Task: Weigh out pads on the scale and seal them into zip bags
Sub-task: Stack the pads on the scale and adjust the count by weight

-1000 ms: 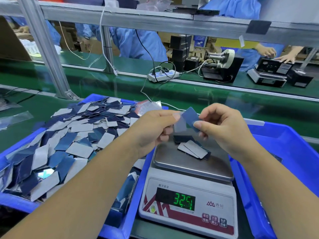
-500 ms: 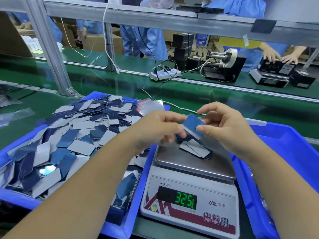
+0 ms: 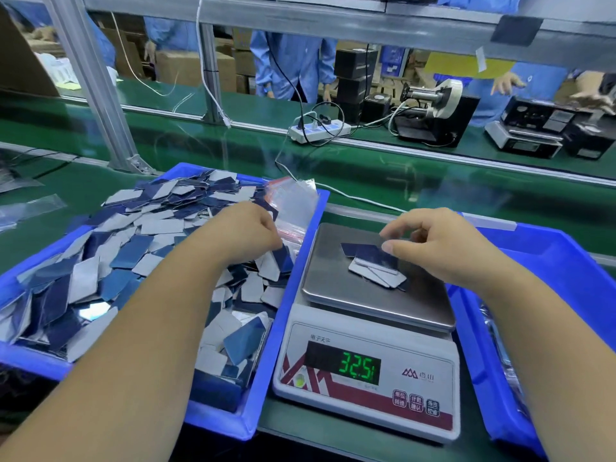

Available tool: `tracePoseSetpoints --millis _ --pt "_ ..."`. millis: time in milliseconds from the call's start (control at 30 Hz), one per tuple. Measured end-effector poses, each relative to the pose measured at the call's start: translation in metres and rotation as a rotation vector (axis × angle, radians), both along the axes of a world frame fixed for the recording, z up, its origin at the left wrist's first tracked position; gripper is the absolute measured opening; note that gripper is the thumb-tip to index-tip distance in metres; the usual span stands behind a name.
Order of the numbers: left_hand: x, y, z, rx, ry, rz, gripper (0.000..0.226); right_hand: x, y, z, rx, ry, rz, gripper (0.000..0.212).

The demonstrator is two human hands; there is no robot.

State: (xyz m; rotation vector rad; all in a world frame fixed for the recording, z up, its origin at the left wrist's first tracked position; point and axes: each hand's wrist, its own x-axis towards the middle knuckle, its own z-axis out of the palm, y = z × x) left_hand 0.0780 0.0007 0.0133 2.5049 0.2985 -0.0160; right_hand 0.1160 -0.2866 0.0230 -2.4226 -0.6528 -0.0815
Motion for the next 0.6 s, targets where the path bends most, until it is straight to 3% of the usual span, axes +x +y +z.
tracePoseSetpoints --millis 300,600 --pt "-0.012 -0.013 0.001 0.223 0.258 -0.180 0.018 -0.001 0.000 0.002 0.101 0.037 -0.016 0.013" --pt "-0.014 -0.025 -0.002 0.328 0.316 -0.277 0.008 -0.002 -0.001 0.002 0.088 0.039 -0.021 0.013"
